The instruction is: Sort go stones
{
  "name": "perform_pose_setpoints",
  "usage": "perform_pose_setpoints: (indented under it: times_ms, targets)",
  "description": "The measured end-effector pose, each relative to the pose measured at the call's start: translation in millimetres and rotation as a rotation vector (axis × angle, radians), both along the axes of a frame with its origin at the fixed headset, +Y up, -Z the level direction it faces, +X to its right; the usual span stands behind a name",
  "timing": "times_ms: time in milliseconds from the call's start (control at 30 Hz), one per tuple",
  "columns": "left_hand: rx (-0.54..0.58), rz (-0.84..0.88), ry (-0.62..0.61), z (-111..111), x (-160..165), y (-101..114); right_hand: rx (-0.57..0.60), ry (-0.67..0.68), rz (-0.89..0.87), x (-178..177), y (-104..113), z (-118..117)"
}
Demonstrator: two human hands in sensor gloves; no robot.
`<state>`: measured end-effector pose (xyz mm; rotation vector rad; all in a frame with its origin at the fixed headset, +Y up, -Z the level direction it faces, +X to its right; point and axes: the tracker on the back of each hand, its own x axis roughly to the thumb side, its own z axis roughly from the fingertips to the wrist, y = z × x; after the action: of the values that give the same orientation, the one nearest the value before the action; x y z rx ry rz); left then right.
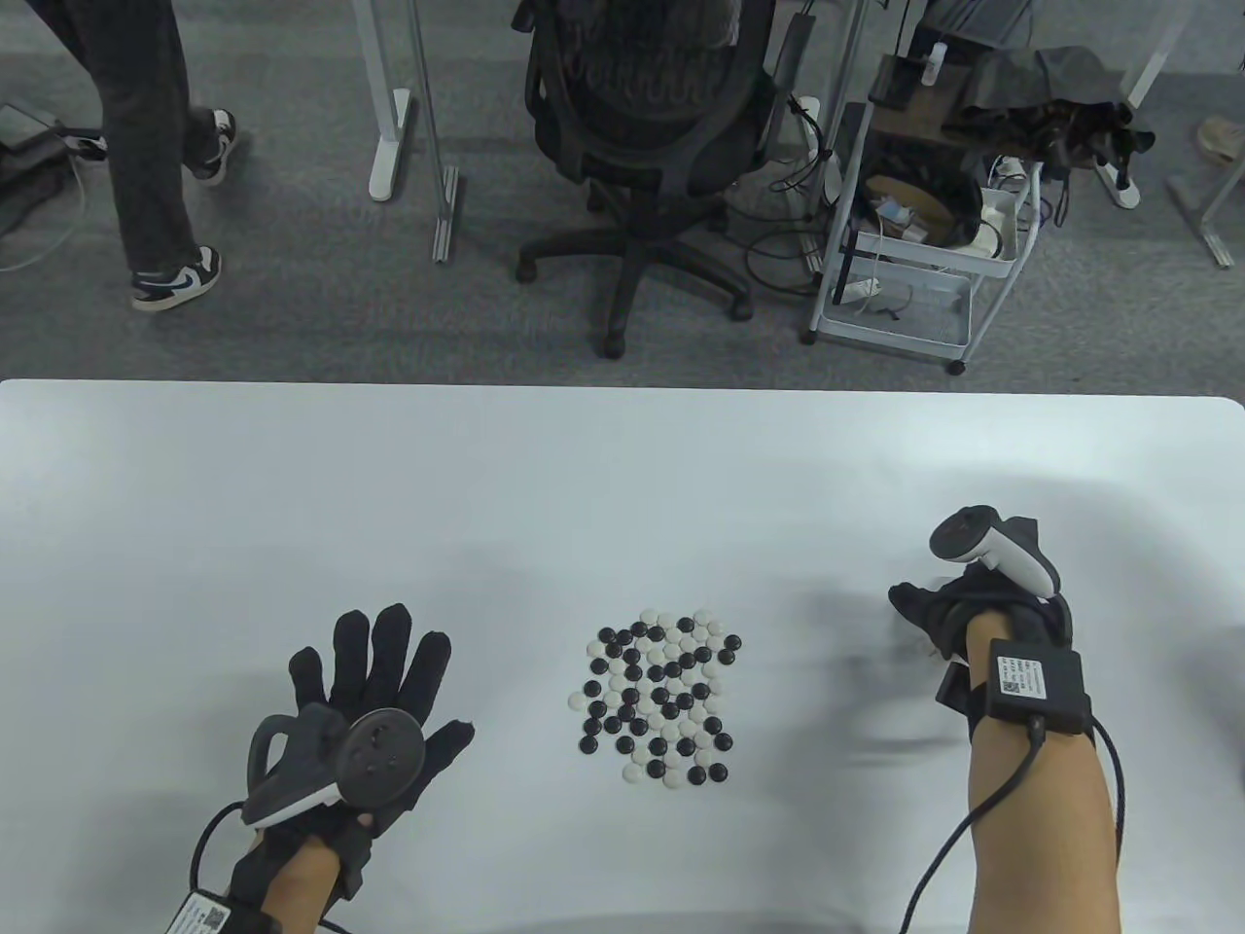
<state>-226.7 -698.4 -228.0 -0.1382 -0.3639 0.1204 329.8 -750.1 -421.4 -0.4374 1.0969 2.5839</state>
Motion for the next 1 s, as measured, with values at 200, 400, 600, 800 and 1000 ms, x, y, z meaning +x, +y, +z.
perform_pose_setpoints:
  times_ms: [200,400,600,800,1000]
  targets:
    - [-0.002,0.001,0.003,-0.5,-0.5,0.0,0.001,-0.010,0.016,-3.8,6.0,-0.3]
    - [-0.004,0.004,0.006,-1.6,-1.1,-0.6,0.041,0.198,-0.132,-61.7,27.5,-5.7]
    - [-0.002,0.002,0.005,-1.4,-0.9,-0.5,0.041,0.415,-0.244,-136.1,32.6,-3.2]
    - [0.002,0.006,0.003,-1.3,-1.5,-0.3,0.007,0.495,-0.265,-186.5,9.2,-2.5]
    - [0.027,0.016,-0.007,1.9,-1.8,4.9,-0.012,0.477,-0.215,-194.0,-9.4,-8.2]
